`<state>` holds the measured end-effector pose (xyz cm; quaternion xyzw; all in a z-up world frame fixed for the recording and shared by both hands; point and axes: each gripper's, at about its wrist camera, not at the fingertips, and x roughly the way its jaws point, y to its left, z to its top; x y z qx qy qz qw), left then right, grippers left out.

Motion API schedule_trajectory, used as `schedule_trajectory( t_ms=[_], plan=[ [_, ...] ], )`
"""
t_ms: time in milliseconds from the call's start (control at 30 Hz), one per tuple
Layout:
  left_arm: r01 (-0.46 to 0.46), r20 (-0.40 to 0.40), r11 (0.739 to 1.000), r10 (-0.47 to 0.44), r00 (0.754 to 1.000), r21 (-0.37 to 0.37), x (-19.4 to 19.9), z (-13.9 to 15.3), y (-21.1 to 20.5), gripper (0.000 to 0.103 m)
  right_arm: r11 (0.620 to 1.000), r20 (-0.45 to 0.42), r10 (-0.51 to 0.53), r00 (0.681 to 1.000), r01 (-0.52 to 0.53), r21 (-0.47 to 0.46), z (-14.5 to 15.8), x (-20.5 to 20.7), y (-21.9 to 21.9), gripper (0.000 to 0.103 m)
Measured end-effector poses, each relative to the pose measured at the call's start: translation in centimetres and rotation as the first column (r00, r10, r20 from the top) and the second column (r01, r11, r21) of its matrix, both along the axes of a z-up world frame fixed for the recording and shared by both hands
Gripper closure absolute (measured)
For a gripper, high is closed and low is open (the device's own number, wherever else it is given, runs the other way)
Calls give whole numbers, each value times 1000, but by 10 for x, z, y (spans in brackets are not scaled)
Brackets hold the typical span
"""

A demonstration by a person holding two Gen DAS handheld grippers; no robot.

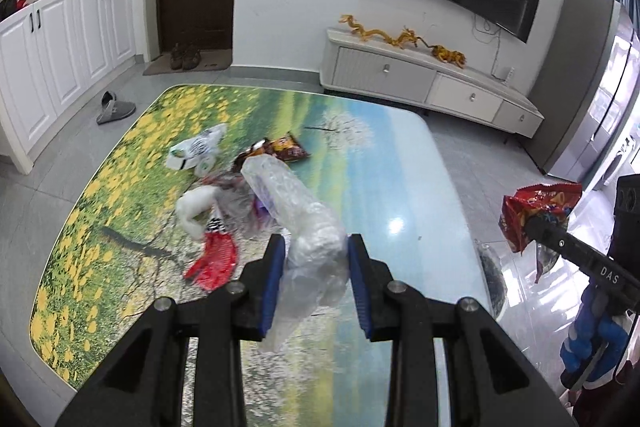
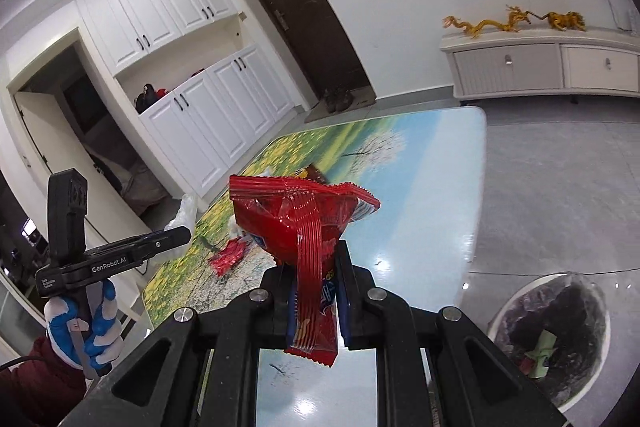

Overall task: Collect trash
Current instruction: 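Move both tools over the bin and open both grippers to drop the bags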

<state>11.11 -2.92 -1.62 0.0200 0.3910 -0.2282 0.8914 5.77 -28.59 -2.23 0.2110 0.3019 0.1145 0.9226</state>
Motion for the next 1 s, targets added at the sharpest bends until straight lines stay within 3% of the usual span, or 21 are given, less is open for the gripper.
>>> schedule_trajectory(
  t_ms=[300, 500, 800, 1000],
  plan=[
    [101, 10, 995, -101, 995, 26, -18, 5, -56, 73, 993, 7, -116, 993, 116, -26, 2, -37, -47, 88],
    [217, -12, 975, -217, 976, 46, -29, -4, -114, 73, 973, -48, -227, 973, 224, -55, -13, -65, -90, 88],
    [372, -119, 927, -366, 923, 37, -31, -39, -217, 73, 937, -256, -351, 901, 340, -88, -86, -63, -136, 86],
    [450, -179, 893, -440, 880, 21, -34, -62, -277, 73, 923, -343, -381, 858, 375, -89, -129, -57, -162, 85]
  ],
)
